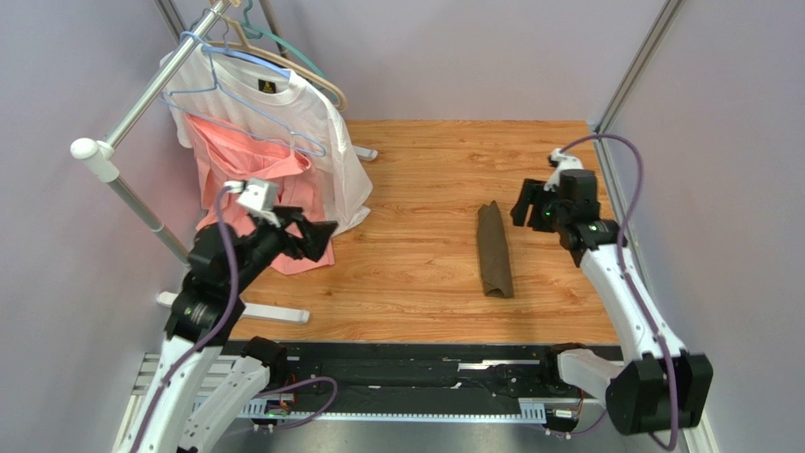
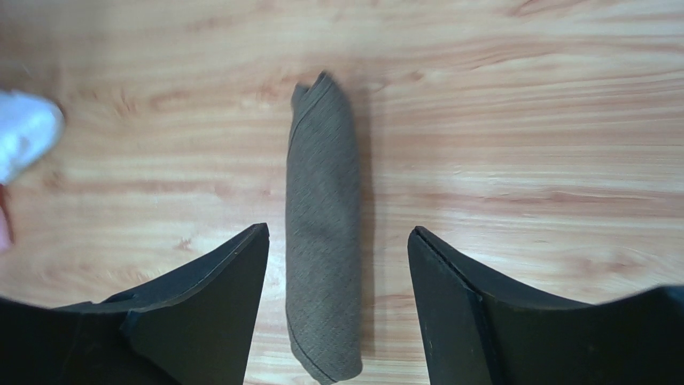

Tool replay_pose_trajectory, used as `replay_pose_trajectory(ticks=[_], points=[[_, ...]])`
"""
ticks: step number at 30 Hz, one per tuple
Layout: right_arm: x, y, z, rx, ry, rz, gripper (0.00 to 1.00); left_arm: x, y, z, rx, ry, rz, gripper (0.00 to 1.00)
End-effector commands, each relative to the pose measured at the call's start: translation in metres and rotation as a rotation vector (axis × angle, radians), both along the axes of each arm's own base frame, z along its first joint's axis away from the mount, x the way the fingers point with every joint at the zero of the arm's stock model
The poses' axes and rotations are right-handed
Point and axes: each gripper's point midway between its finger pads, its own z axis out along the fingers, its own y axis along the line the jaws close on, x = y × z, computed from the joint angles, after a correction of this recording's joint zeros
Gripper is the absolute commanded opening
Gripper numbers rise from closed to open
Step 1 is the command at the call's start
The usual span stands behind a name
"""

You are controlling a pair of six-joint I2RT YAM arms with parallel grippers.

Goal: Fold the napkin, place the utensils inside, and roll it up
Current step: Roll the napkin with the utensil

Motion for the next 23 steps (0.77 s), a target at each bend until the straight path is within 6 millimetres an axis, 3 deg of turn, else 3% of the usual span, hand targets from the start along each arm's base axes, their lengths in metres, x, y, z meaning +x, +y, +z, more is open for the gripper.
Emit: replay_pose_trajectory(ticks=[1,3,7,10,14,23], points=[[-0.016,-0.022,0.044,0.093,-0.15,-0.036,0.68,-0.005,0.057,-0.019,0.127,0.068,0.2,0.99],[-0.022,-0.037,0.045,0.095,-0.169,-0.094,0.68,-0.001,0.072,-0.025,0.116,0.095,0.255,0.99],[-0.035,-0.04,0.061,0.101,-0.266,-0.116,0.68,-0.002,0.076,-0.033,0.124,0.078,0.262,0.99],[-0.041,-0.04,0.056,0.105,-0.267,-0.121,0.68,-0.004,0.078,-0.037,0.126,0.05,0.271,0.99],[-0.041,-0.038,0.052,0.113,-0.261,-0.113,0.68,-0.009,0.086,-0.025,0.129,0.009,0.314,0.99],[-0.042,-0.041,0.052,0.098,-0.262,-0.126,0.68,-0.012,0.089,-0.025,0.125,-0.002,0.337,0.99]])
